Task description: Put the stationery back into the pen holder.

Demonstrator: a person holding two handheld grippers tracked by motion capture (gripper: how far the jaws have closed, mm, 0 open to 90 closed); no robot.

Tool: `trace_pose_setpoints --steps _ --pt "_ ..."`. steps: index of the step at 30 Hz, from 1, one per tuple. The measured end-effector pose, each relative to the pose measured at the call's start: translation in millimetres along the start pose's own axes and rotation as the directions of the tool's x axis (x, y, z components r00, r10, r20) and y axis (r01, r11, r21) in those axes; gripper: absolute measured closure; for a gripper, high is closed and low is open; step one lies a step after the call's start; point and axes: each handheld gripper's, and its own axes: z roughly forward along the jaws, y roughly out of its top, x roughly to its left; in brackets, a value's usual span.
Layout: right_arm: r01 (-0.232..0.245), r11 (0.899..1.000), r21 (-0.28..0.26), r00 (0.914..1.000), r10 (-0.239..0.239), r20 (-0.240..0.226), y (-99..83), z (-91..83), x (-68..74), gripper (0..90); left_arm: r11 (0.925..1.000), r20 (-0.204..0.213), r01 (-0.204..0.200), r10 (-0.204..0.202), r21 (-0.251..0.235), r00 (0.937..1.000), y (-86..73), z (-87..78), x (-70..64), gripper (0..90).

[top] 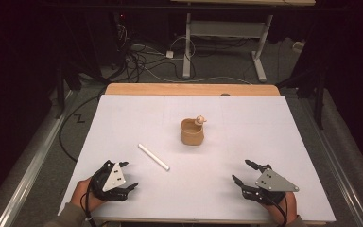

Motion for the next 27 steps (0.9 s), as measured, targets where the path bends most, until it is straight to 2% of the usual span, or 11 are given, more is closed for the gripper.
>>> trace_pose_setpoints --steps 6,10,13,15,19,20,21,23,25,26,27 --pt "-0.002 1.000 -0.008 1.0000 0.002 0.005 0.8 -2.4 0.9 33.4 0.9953 0.067 -0.089 0.087 0.038 0.9940 33.5 9.6 21.4 24.5" --pt "-0.001 1.000 0.000 1.0000 0.001 -0.002 -0.1 -0.6 1.4 33.4 0.9809 0.134 -0.183 0.173 0.067 0.9758 64.4 22.1 30.7 26.3" --pt "-0.001 1.000 -0.002 1.0000 0.001 -0.005 -0.2 -0.8 1.3 33.4 0.9570 0.196 -0.263 0.237 0.122 0.9515 85.4 36.4 33.4 29.0" --pt "-0.003 1.000 -0.004 1.0000 0.003 -0.004 -0.4 -1.3 0.7 33.4 0.9283 0.238 -0.330 0.285 0.172 0.9283 96.4 46.8 34.1 31.8" --pt "-0.007 1.000 -0.001 1.0000 0.007 -0.005 -1.3 -1.7 -0.4 33.4 0.8759 0.327 -0.414 0.326 0.249 0.8871 110.6 65.6 37.0 37.6" --pt "-0.008 1.000 -0.001 0.9999 0.008 -0.007 -1.3 -1.6 -0.4 33.4 0.8646 0.343 -0.427 0.329 0.265 0.8798 113.1 69.5 37.5 39.2" --pt "-0.007 1.000 0.000 0.9999 0.007 -0.008 -1.4 -1.5 -0.2 33.4 0.8561 0.359 -0.439 0.333 0.273 0.8720 115.4 72.4 37.8 41.2" --pt "-0.005 1.000 0.000 0.9999 0.005 -0.010 -1.4 -1.4 0.0 33.4 0.8495 0.379 -0.452 0.338 0.272 0.8617 120.0 76.4 39.2 44.6" --pt "-0.004 1.000 0.000 0.9999 0.004 -0.012 -1.4 -1.3 0.0 33.5 0.8408 0.409 -0.468 0.339 0.272 0.8474 124.1 79.8 40.3 49.5" --pt "-0.004 1.000 0.001 0.9999 0.004 -0.012 -1.5 -1.3 0.0 33.4 0.8342 0.419 -0.477 0.341 0.277 0.8412 125.5 81.5 39.8 49.7" --pt "-0.004 1.000 0.000 0.9999 0.004 -0.014 -1.6 -1.2 0.0 33.4 0.8222 0.422 -0.495 0.358 0.280 0.8330 126.9 83.4 39.2 52.4"
